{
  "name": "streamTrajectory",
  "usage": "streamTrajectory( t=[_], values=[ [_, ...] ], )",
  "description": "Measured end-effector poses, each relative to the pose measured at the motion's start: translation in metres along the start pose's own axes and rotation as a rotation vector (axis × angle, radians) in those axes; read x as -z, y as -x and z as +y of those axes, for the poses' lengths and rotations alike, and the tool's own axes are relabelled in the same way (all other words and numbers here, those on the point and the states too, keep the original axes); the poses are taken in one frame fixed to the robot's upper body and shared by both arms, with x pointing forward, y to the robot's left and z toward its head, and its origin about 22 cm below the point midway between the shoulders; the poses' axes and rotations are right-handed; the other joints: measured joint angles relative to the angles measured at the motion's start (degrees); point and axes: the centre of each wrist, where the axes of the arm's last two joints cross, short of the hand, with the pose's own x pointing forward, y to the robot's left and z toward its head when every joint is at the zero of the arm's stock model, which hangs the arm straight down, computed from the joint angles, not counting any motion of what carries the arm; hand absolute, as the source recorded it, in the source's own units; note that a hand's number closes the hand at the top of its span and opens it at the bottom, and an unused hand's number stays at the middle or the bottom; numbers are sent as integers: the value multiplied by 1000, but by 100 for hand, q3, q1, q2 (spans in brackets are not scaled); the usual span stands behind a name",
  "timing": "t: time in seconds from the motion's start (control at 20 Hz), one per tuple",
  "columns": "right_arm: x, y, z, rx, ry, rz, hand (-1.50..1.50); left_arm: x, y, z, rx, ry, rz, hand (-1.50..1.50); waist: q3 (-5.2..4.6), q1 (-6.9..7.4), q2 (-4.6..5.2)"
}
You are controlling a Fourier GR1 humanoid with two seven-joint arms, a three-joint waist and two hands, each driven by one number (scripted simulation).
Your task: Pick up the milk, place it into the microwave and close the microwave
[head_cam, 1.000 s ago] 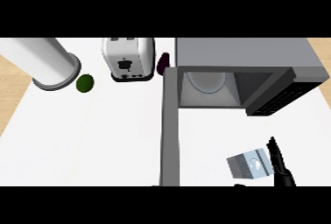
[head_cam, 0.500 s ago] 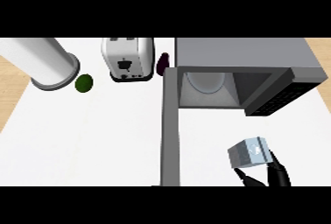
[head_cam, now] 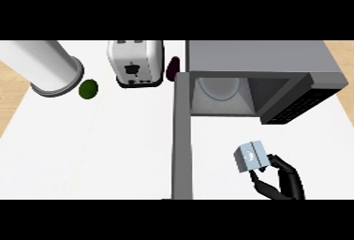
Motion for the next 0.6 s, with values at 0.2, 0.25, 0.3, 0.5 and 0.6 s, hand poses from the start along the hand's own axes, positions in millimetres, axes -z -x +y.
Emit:
streamTrajectory(
  t=[0.2, 0.25, 0.3, 0.5, 0.6],
  values=[
    [18, -1, 16, 34, -12, -19, 150, 1, 3, 3, 2, 9, 6, -150, 24, 20, 14],
    [28, -2, 20, 43, -13, -24, 150, 0, 4, 1, 0, 12, 7, -150, 46, 45, 21],
    [38, -4, 25, 54, -12, -30, 150, -2, 6, 0, -1, 13, 4, -150, 63, 69, 28],
    [60, -8, 42, 82, -30, -43, 150, -3, 8, 2, -12, 7, 12, -150, 97, 81, 38],
    [69, -11, 50, 87, -44, -53, 150, -4, 3, 3, -16, 8, 10, -150, 104, 85, 37]
  ],
)
